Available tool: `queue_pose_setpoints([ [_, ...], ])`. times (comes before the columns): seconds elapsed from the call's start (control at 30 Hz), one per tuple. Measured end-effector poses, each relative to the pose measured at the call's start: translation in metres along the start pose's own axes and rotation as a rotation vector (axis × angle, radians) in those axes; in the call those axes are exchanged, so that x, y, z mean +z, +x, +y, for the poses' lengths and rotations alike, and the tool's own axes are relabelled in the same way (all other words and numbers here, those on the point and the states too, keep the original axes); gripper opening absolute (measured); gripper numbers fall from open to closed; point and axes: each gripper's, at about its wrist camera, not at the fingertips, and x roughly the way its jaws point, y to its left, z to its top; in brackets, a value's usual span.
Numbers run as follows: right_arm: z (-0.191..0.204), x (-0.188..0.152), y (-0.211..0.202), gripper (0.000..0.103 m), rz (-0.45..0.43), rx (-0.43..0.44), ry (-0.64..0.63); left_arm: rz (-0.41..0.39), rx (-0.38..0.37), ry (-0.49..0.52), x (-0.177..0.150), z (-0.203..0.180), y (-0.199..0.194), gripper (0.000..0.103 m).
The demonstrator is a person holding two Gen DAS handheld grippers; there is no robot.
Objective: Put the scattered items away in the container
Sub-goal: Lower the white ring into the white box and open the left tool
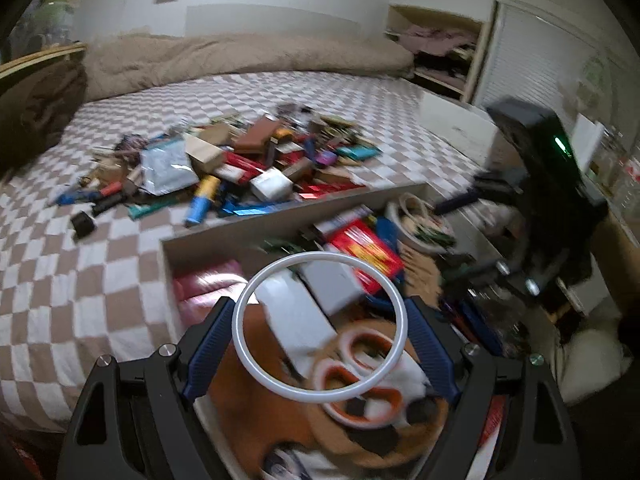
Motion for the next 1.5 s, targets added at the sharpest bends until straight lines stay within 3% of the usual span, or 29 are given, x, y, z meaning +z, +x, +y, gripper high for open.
queue_pose_setpoints([
  [0.13, 0.000, -0.001, 0.000, 0.102, -0.001, 0.001, 0.003, 0.025, -0.038, 0.056, -0.009, -0.018, -0.002, 0.085],
  [0.67, 0.001, -0.003, -0.003, 0.102, -0.002, 0.005, 0.009, 0.081, 0.013, 0.129, -0.027, -0.027, 0.008, 0.085],
  [0.77, 0.001, -0.003, -0.003, 0.102, -0.001, 0.007, 0.008, 0.091, 0.017, 0.117, -0.028, -0.026, 0.010, 0.095],
  [0.97, 0.002, -0.003, -0.003, 0.102, 0.001, 0.006, 0.001, 0.075, -0.002, 0.081, -0.023, -0.021, 0.005, 0.096],
  [1.2, 0.003, -0.003, -0.003, 0.102, 0.001, 0.003, 0.003, 0.100, -0.084, 0.051, -0.021, -0.023, 0.006, 0.096],
  [1.5, 0.002, -0.003, -0.002, 0.102, 0.001, 0.004, 0.011, 0.103, -0.085, 0.060, -0.014, -0.027, 0.018, 0.096],
])
